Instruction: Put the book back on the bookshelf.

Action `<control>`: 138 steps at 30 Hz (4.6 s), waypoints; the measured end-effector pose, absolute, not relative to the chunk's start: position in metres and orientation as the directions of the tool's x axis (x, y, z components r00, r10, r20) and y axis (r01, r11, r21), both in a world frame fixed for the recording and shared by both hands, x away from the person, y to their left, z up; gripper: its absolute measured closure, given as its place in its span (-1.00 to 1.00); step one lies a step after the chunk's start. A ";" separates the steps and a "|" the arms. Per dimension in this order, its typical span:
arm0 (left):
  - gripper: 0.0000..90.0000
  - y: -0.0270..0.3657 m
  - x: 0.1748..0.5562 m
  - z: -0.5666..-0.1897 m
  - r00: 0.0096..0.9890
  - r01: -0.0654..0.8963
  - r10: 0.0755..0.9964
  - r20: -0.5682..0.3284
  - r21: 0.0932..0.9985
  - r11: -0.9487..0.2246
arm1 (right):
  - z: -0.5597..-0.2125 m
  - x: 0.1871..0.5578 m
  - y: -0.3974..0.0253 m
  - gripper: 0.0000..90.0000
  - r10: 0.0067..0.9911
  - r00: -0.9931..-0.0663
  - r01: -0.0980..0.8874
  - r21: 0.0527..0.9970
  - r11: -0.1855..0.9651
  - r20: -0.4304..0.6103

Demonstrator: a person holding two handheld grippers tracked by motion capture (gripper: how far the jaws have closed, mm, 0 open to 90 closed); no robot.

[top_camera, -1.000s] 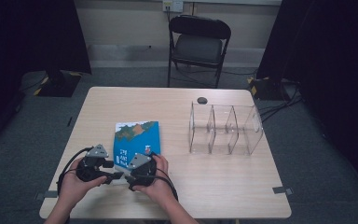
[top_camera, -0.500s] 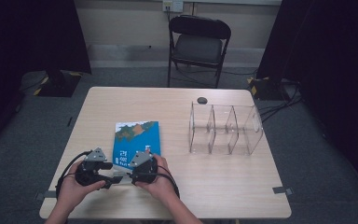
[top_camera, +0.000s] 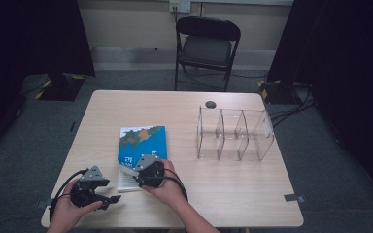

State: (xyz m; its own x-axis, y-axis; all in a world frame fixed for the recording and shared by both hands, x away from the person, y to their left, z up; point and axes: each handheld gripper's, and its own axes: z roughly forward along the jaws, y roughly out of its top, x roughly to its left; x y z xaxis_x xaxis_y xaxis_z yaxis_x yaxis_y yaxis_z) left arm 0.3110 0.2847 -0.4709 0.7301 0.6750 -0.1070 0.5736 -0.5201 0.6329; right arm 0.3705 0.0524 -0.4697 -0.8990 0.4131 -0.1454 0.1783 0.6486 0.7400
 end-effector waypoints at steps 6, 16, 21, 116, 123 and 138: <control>-0.53 0.285 0.306 -0.477 0.724 0.581 0.681 -0.106 0.626 -0.520 | -0.466 0.370 0.052 0.43 0.415 -0.899 0.181 0.742 0.645 -0.142; -0.54 0.288 0.305 -0.482 0.748 0.563 0.654 -0.116 0.633 -0.532 | -0.461 0.368 0.051 0.56 0.431 -0.890 0.192 0.738 0.647 -0.147; -0.54 0.286 0.307 -0.483 0.752 0.556 0.651 -0.103 0.629 -0.543 | -0.458 0.369 0.049 0.58 0.440 -0.889 0.207 0.740 0.640 -0.132; -0.07 0.258 0.318 -0.475 0.722 0.517 0.687 -0.086 0.726 -0.454 | -0.384 0.381 0.040 0.65 0.496 -0.866 0.346 0.642 0.685 -0.063; -0.07 0.256 0.320 -0.472 0.726 0.518 0.682 -0.089 0.723 -0.456 | -0.389 0.376 0.039 0.65 0.486 -0.870 0.330 0.636 0.698 -0.082; -0.06 0.251 0.335 -0.471 0.732 0.522 0.671 -0.121 0.733 -0.437 | -0.416 0.361 0.035 0.65 0.493 -0.866 0.332 0.640 0.693 -0.085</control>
